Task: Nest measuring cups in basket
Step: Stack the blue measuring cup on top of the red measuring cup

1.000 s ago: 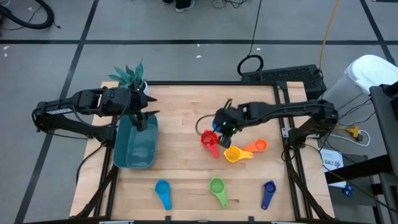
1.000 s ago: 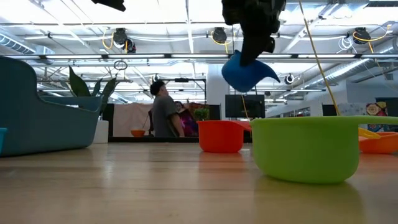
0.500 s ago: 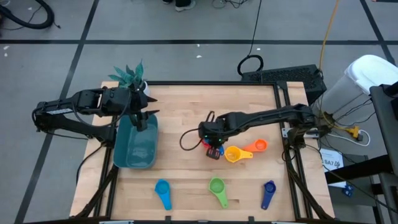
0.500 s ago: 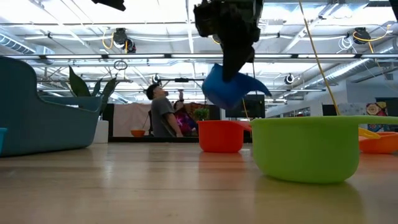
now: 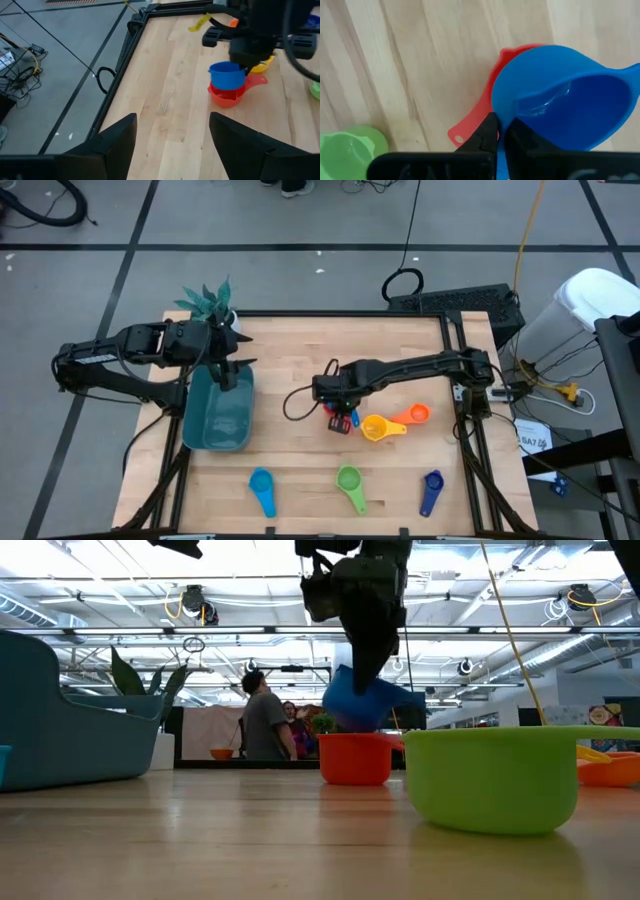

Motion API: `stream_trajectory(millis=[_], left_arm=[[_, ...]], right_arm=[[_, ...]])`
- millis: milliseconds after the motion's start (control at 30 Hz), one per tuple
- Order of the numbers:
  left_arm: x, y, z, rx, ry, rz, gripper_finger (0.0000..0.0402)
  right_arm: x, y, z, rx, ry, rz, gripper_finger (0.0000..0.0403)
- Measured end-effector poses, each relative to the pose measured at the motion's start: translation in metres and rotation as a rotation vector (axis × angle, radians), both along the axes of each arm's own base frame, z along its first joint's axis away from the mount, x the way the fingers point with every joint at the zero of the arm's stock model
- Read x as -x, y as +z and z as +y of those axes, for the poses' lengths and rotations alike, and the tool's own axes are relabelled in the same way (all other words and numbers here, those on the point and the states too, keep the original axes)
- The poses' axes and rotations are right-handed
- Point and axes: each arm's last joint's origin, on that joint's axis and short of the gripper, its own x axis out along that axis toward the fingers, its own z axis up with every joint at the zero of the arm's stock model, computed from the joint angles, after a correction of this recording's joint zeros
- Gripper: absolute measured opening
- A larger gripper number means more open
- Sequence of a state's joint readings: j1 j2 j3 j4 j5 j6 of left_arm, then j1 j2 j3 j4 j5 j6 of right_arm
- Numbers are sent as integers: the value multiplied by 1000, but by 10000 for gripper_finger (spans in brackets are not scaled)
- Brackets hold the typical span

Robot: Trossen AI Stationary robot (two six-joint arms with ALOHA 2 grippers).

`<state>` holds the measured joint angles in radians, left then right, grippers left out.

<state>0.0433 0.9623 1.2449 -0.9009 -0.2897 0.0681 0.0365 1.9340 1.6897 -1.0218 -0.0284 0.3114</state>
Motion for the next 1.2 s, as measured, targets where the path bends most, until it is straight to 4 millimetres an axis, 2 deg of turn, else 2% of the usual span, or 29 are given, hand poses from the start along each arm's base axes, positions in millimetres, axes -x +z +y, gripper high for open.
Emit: stream_trajectory(millis=[300,467,833,1067,1200], left_arm=[[0,0,0,9,5,-4,263],[0,0,0,15,-2,-4,240],[0,0,-1,23,-8,-3,178],[0,-1,-1,19,-16,4,159],[0,-1,-1,16,-19,6,158]], right_arm=[[-1,0,-4,-1,-1,-8,0],[-2,0,-4,-1,-2,-15,0],[-11,-25,1,-50,16,39,0],[-9,-24,1,-50,16,60,0],[-7,-25,1,-49,15,77,15]])
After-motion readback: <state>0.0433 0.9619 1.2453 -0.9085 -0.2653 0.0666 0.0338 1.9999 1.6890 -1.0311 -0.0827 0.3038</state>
